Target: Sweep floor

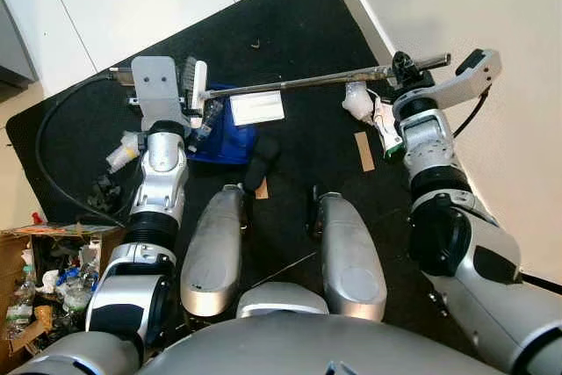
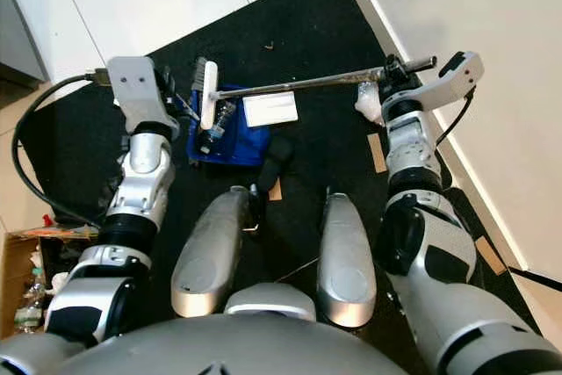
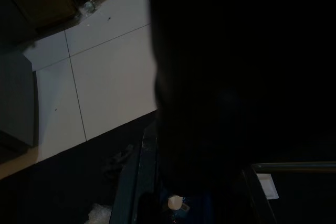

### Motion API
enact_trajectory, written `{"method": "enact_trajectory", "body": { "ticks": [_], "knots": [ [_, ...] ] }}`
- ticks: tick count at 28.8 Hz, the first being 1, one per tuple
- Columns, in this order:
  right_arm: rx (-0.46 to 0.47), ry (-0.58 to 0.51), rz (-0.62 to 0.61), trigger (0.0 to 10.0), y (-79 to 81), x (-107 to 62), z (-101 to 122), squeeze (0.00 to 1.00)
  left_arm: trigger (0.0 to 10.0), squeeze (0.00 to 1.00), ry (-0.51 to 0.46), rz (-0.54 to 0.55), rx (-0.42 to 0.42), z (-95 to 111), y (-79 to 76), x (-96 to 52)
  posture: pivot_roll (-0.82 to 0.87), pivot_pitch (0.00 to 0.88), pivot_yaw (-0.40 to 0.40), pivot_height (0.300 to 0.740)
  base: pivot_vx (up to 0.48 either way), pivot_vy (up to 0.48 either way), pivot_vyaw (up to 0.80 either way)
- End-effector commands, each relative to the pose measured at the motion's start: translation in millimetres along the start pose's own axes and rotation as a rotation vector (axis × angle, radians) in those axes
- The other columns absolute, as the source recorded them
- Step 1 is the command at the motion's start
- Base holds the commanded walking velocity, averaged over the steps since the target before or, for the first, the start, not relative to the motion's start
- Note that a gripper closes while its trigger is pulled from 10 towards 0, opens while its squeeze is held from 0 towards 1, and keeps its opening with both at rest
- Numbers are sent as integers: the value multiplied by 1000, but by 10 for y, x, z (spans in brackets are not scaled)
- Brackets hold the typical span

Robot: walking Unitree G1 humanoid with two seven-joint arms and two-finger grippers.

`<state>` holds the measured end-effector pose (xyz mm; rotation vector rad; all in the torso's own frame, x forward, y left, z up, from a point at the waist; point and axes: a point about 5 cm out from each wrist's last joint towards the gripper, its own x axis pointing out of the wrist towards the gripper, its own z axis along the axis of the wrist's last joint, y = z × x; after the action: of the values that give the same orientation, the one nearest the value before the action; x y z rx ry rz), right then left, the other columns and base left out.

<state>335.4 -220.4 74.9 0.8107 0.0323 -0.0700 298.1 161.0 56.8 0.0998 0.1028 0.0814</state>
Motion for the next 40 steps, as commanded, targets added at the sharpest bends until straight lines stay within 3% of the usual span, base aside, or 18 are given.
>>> {"method": "enact_trajectory", "body": {
  "ticks": [1,2,3,7,8,9,10,12,14,17,19,21,23,24,26,28,32,40],
  "knots": [
    [-20,-110,69,10000,48,10,334,0,10000,0,150,-43,-4,-319,-90,-140,107,281,18,740,0,0,0],
    [-20,-110,69,10000,48,10,334,0,10000,0,150,-43,-4,-319,-90,-140,107,281,18,740,0,0,0],
    [-87,-188,108,10000,97,-3,631,0,10000,0,152,-48,-6,-318,-108,-133,99,280,19,740,0,0,0],
    [-87,-188,108,10000,97,-3,631,0,10000,0,152,-48,-6,-318,-108,-133,99,280,19,740,0,0,0],
    [-151,-248,120,10000,113,-33,875,0,10000,0,152,-52,-8,-313,-124,-125,99,280,19,740,0,0,0],
    [-151,-248,120,10000,113,-33,875,0,10000,0,152,-52,-8,-313,-124,-125,99,280,19,740,0,0,0],
    [-215,-283,105,10000,84,-64,1029,0,10000,0,152,-54,-10,-308,-134,-116,98,273,16,740,0,0,0],
    [-215,-283,105,10000,84,-64,1029,0,10000,0,152,-54,-10,-308,-134,-116,98,273,16,740,0,0,0],
    [-312,-301,59,10000,-19,-113,1173,0,10000,0,151,-51,-12,-298,-125,-100,99,272,15,740,0,0,0],
    [-346,-291,34,10000,-72,-124,1170,0,10000,0,151,-48,-12,-297,-117,-96,99,272,15,740,0,0,0],
    [-384,-247,-6,10000,-164,-140,1062,0,10000,0,152,-45,-14,-298,-113,-91,96,269,15,740,0,0,0],
    [-384,-247,-6,10000,-164,-140,1062,0,10000,0,152,-45,-14,-298,-113,-91,96,269,15,740,0,0,0],
    [-389,-216,-20,10000,-202,-145,966,0,10000,0,152,-46,-14,-296,-120,-89,96,269,15,740,0,0,0],
    [-384,-171,-29,10000,-224,-146,812,0,10000,0,152,-48,-15,-293,-123,-86,99,274,21,740,0,0,0],
    [-384,-171,-29,10000,-224,-146,812,0,10000,0,152,-48,-15,-293,-123,-86,99,274,21,740,0,0,0],
    [-339,-103,-21,10000,-223,-132,506,0,10000,0,151,-51,-14,-288,-121,-83,112,281,30,740,0,0,0],
    [-266,-36,-16,10000,-187,-88,229,0,10000,0,149,-50,-8,-290,-97,-92,117,284,33,740,0,0,0],
    [-207,-5,29,10000,-70,-26,110,0,10000,0,148,-33,-1,-299,-22,-120,153,292,30,740,0,0,0]
  ]
}}
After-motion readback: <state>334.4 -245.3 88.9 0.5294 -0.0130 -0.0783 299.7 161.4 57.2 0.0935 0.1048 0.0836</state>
